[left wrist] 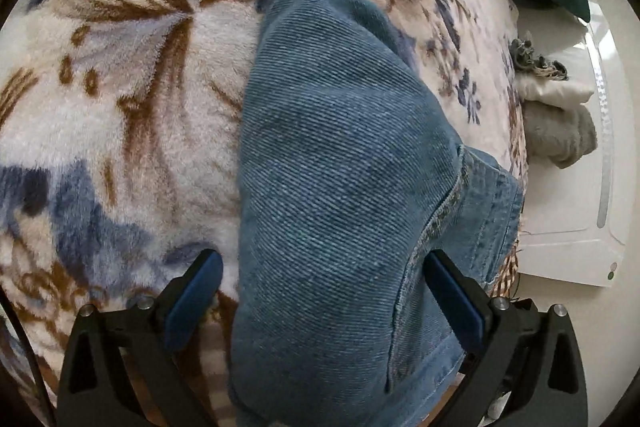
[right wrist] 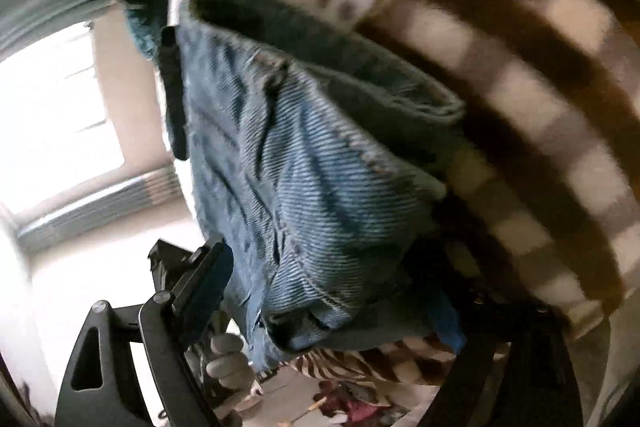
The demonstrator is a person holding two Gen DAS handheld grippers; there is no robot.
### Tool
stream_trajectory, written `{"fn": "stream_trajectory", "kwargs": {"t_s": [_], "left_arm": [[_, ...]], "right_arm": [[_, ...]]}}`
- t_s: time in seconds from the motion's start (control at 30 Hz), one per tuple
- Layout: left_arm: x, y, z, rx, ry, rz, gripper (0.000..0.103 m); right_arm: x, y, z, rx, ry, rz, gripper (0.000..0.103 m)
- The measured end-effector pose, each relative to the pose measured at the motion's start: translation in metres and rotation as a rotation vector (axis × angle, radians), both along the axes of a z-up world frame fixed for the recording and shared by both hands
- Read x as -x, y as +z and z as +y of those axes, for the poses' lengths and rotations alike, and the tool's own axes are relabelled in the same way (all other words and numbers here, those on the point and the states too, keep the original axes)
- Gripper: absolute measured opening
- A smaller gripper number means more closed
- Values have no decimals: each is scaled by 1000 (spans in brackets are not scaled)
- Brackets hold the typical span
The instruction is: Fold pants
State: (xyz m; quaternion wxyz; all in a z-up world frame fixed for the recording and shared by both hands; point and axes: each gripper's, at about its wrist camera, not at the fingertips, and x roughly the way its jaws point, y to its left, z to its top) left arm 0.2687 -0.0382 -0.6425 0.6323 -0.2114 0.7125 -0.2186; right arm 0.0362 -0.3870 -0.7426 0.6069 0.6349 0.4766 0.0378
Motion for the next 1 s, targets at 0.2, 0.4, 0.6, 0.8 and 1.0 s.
{"fn": "stream_trajectory", "kwargs": {"t_s": [0.2,0.4,0.6,0.8,1.0], "left_arm": [[2,0,4,14,-3,1,103],[2,-2,1,-1,-22,4,103],[0,-2,1,15,-8,11,101],[4,15,-3,27,-41,-69,56],[6,33,1,49,-54,-114,35]], "right_arm": [[-21,23,10,70,33,-31,92],[-29,6,18,169,132,52,87],[-44,10,21,101,54,-18,90],[-54,2,34,151,38,28,72],[-59,35,46,243,9,14,49]]}}
